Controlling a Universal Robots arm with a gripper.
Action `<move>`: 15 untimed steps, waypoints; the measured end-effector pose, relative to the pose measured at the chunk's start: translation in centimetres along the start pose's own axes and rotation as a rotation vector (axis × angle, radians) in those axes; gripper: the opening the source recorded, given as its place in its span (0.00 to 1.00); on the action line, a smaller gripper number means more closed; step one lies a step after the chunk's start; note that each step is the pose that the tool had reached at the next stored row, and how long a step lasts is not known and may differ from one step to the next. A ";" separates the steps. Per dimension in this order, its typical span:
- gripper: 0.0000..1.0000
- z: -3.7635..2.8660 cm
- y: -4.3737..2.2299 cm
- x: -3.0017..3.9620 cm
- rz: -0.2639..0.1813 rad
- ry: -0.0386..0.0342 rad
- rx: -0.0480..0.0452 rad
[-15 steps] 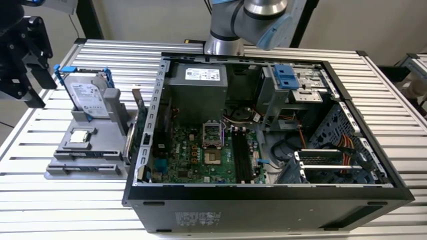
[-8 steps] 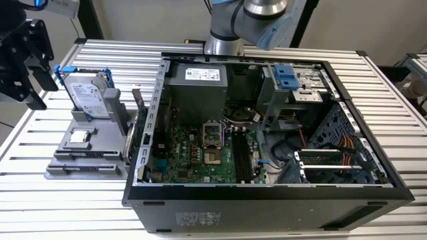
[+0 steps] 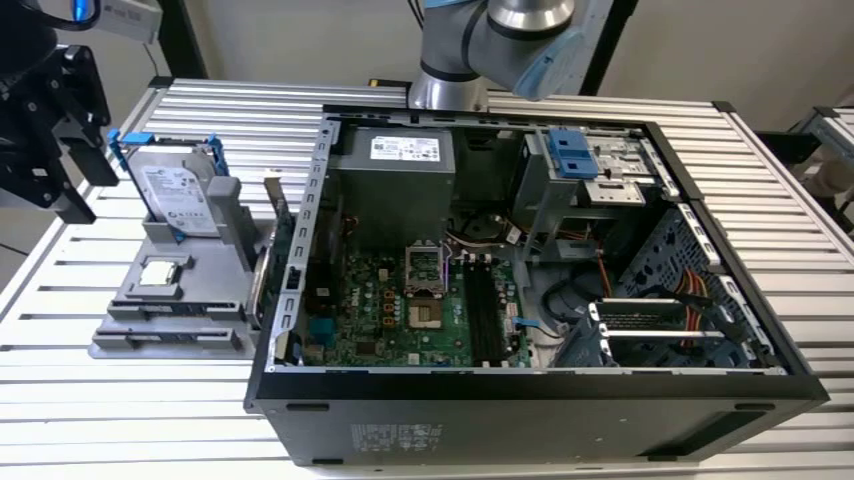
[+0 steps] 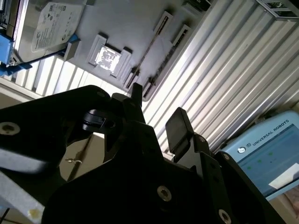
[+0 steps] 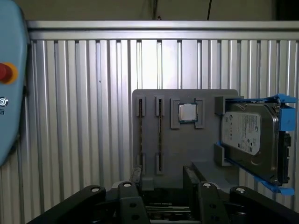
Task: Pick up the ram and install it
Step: 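Pick up the ram and move it above insertion slot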
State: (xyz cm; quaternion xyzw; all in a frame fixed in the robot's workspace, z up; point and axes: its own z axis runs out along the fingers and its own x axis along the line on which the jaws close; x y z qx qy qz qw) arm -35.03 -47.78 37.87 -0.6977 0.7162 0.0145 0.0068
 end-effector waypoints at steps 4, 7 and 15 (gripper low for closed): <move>1.00 0.25 -0.01 0.12 0.000 0.0002 -0.0002; 1.00 0.44 -0.01 0.19 0.000 0.0001 -0.0001; 1.00 0.88 -0.02 0.22 -0.013 0.0004 -0.0007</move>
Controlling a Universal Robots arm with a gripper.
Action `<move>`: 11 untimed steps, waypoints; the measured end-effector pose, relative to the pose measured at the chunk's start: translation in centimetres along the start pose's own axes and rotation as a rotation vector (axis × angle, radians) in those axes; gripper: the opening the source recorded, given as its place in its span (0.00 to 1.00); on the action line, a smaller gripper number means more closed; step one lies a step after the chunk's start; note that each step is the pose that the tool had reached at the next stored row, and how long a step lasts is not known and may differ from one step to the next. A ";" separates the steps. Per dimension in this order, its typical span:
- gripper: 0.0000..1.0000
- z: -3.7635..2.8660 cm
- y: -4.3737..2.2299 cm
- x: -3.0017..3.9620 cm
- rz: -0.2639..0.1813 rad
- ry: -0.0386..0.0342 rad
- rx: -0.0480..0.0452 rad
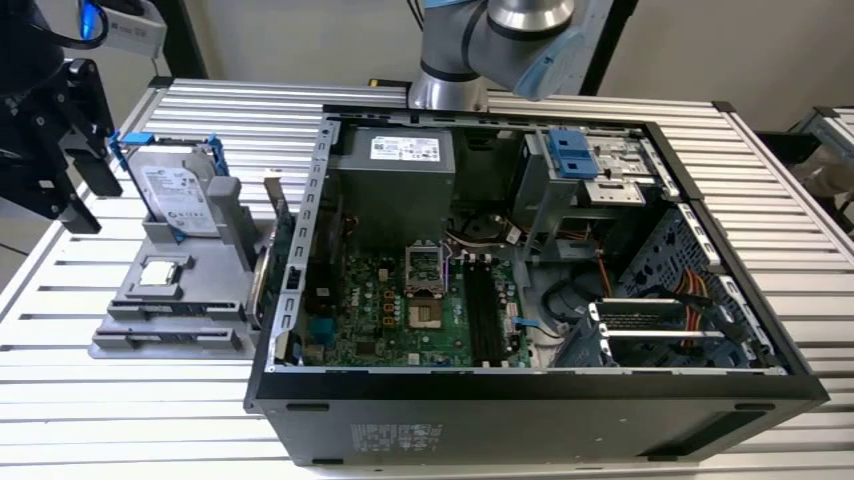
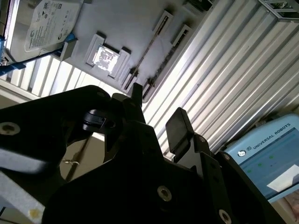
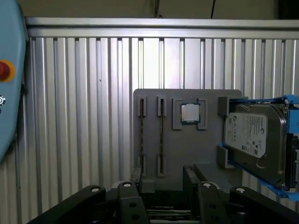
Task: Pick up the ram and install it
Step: 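Pick up the ram and move it above insertion slot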
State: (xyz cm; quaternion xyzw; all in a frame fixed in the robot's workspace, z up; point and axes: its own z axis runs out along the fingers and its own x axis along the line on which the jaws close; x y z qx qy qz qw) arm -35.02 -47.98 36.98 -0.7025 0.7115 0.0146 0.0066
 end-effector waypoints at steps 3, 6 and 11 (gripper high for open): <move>1.00 0.06 0.00 0.00 -0.006 0.0001 -0.0002; 1.00 0.09 0.00 0.00 -0.007 -0.0001 -0.0001; 1.00 0.27 0.00 0.01 -0.007 0.0000 -0.0001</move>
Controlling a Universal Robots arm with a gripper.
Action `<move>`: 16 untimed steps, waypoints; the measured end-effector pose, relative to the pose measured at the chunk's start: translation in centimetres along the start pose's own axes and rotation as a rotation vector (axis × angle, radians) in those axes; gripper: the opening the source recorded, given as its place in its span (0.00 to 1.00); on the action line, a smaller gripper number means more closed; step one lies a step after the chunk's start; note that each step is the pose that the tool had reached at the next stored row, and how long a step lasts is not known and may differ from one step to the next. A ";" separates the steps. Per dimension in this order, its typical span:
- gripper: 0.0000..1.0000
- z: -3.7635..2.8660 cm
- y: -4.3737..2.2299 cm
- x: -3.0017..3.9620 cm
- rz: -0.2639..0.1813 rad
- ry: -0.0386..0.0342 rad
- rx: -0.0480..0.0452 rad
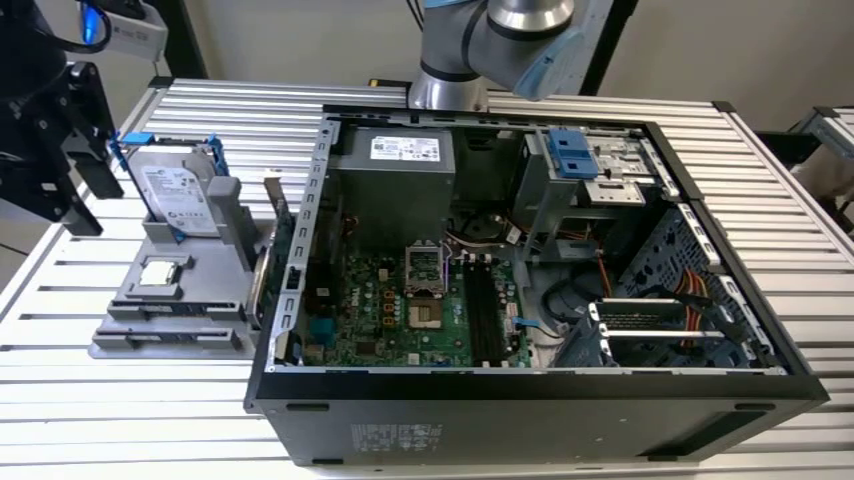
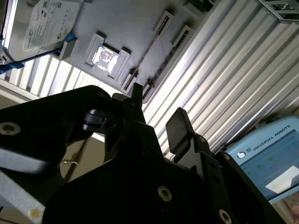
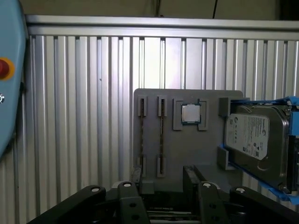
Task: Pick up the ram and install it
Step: 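Pick up the ram and move it above insertion slot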
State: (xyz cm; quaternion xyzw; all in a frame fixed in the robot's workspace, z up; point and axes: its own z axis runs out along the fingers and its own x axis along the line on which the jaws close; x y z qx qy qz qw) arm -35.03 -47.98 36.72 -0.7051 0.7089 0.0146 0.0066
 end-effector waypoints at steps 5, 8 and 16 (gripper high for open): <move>1.00 0.25 0.00 0.03 0.000 0.0000 -0.0001; 1.00 0.41 0.00 0.06 0.000 0.0000 -0.0001; 1.00 0.82 -0.01 0.10 0.000 0.0000 0.0000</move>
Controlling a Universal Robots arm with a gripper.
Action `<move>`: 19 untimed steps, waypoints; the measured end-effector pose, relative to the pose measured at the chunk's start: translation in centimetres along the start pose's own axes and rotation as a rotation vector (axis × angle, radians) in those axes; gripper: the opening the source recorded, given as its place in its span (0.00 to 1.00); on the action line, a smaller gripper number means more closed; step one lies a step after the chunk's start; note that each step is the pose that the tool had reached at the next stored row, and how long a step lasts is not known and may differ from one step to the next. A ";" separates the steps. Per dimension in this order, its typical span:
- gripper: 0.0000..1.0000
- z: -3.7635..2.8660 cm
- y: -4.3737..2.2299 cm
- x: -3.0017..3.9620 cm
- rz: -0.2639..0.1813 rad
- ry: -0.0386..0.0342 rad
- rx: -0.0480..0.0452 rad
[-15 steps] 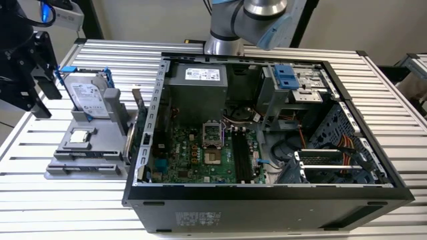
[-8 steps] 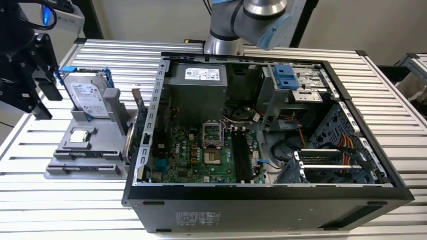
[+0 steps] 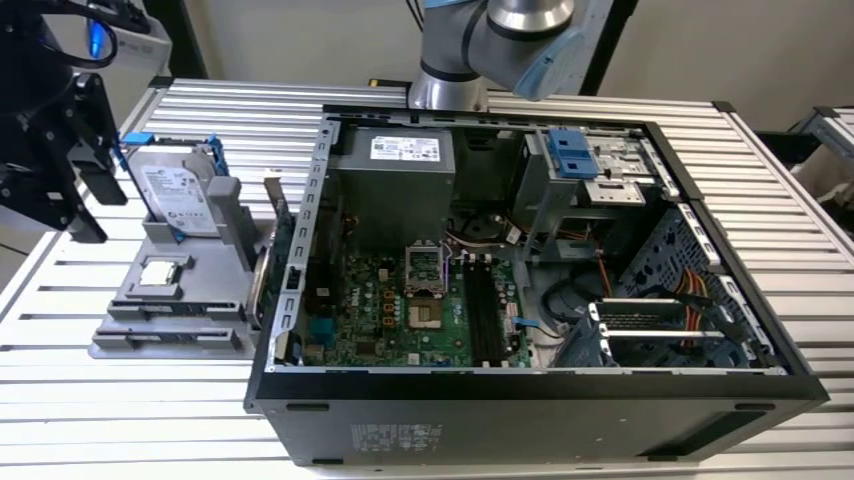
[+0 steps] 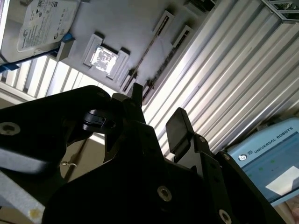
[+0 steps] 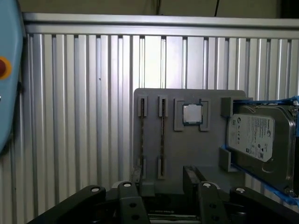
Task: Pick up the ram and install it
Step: 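Pick up the ram and move it above insertion slot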
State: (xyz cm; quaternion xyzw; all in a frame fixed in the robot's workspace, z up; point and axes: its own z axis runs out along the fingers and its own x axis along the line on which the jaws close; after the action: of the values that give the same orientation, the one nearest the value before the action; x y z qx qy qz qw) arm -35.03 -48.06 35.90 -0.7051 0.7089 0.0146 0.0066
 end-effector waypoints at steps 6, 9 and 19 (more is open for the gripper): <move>1.00 0.35 0.00 0.01 0.000 0.0000 0.0000; 1.00 0.57 -0.01 0.02 0.000 0.0000 0.0000; 1.00 1.32 -0.01 0.04 0.000 0.0001 -0.0001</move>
State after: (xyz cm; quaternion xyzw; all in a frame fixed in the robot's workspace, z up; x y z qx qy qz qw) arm -35.03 -48.06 34.57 -0.7051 0.7089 0.0146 0.0066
